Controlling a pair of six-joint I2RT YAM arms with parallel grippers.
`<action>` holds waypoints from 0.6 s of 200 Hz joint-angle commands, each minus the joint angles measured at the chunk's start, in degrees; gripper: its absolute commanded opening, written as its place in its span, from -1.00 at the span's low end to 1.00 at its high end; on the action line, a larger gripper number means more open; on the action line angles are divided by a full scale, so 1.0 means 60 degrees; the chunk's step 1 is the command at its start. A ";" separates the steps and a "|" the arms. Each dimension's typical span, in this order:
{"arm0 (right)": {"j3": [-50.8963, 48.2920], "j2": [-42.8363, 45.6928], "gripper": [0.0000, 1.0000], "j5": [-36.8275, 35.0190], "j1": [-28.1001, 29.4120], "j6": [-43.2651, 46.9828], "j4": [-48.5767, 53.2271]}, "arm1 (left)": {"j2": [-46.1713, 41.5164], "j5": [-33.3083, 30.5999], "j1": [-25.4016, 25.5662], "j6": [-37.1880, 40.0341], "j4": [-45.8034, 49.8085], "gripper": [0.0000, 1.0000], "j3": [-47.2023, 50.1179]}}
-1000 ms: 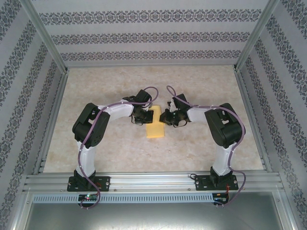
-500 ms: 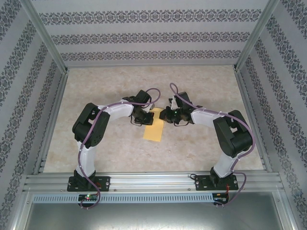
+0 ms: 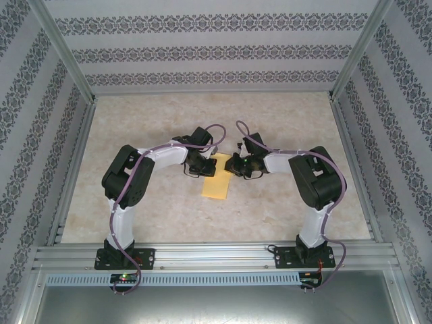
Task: Fold a paper plane with a square sheet of paper (pick it up from the middle)
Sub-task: Fold the square sheet of paper in half at the center of the table.
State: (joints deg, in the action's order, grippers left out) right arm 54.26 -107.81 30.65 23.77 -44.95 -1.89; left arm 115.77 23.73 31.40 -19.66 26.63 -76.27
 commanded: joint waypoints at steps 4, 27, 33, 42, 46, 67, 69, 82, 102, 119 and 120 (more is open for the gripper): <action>0.0388 0.0589 -0.74 -0.0382 -0.0006 0.0294 0.0969 | 0.0196 -0.0459 -0.0029 0.0215 0.1090 -1.00 0.0305; 0.0714 0.0592 -0.75 -0.0406 -0.0006 0.0358 0.0962 | 0.0106 -0.0467 -0.0028 0.0201 0.0981 -1.00 0.0403; 0.0774 0.0521 -0.75 -0.0425 -0.0010 0.0365 0.0945 | 0.0076 -0.0453 -0.0033 0.0172 0.0912 -1.00 0.0449; 0.0856 0.0362 -0.74 -0.0387 0.0001 0.0295 0.0890 | 0.0085 -0.0442 -0.0033 0.0172 0.0901 -1.00 0.0469; 0.0893 0.0285 -0.75 -0.0353 -0.0006 0.0274 0.0843 | 0.0099 -0.0458 -0.0033 0.0160 0.0918 -1.00 0.0458; 0.1019 -0.0065 -0.75 -0.0266 0.0000 0.0213 0.0689 | 0.0173 -0.0362 -0.0046 0.0165 0.0944 -1.00 0.0382; 0.1009 -0.0094 -0.75 -0.0273 0.0002 0.0219 0.0665 | 0.0173 -0.0365 -0.0040 0.0170 0.0950 -1.00 0.0372; 0.0971 -0.0262 -0.75 -0.0288 -0.0004 0.0197 0.0648 | 0.0228 -0.0372 -0.0036 0.0200 0.1009 -1.00 0.0287; 0.0778 -0.0402 -0.75 -0.0453 0.0004 0.0261 0.0694 | 0.0207 -0.0409 -0.0047 0.0212 0.1027 -1.00 0.0299; 0.0801 -0.0691 -0.76 -0.0468 -0.0021 0.0383 0.0974 | 0.0159 -0.0433 -0.0047 0.0156 0.0952 -1.00 0.0403; 0.0793 -0.0707 -0.76 -0.0467 -0.0021 0.0385 0.0981 | 0.0159 -0.0429 -0.0047 0.0156 0.0952 -1.00 0.0405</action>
State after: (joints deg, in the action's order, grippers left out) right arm 59.48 -109.62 28.99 23.77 -44.34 2.17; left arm 115.61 23.73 31.40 -19.68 26.59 -76.01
